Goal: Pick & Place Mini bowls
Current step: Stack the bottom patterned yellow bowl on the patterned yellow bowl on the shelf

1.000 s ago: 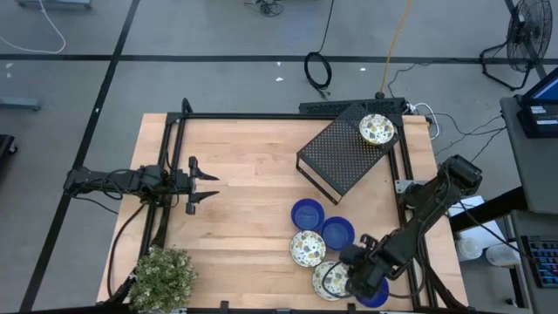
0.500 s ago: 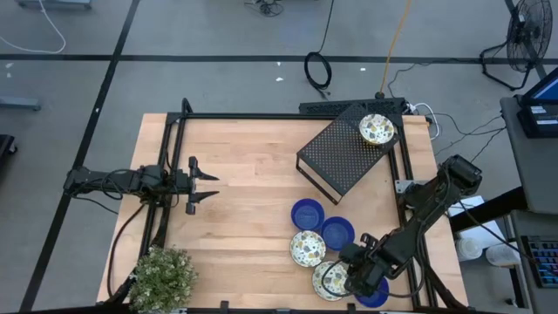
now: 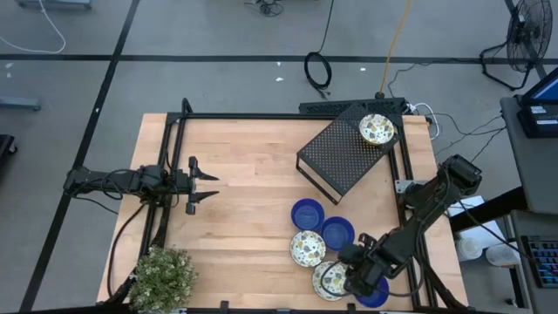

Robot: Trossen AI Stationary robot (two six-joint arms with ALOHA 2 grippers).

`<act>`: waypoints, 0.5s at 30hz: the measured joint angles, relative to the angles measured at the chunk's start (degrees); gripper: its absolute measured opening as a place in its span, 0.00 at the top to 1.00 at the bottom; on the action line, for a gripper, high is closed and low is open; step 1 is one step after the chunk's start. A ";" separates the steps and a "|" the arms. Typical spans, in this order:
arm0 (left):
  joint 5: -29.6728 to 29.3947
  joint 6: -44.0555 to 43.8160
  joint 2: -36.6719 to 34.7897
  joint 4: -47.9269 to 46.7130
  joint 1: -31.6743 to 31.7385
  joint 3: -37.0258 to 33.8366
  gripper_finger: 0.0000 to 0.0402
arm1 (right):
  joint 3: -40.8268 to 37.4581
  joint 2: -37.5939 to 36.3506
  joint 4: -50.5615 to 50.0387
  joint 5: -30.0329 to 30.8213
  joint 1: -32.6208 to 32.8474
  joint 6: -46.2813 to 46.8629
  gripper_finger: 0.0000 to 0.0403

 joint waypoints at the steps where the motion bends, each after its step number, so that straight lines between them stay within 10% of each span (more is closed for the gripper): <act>1: 0.00 0.00 0.00 0.00 -0.02 0.00 0.51 | 0.00 0.00 0.16 0.04 -0.02 0.00 0.57; 15: 0.00 0.00 0.02 0.00 -0.02 0.00 0.51 | -0.04 1.79 1.44 1.25 -0.71 1.71 0.55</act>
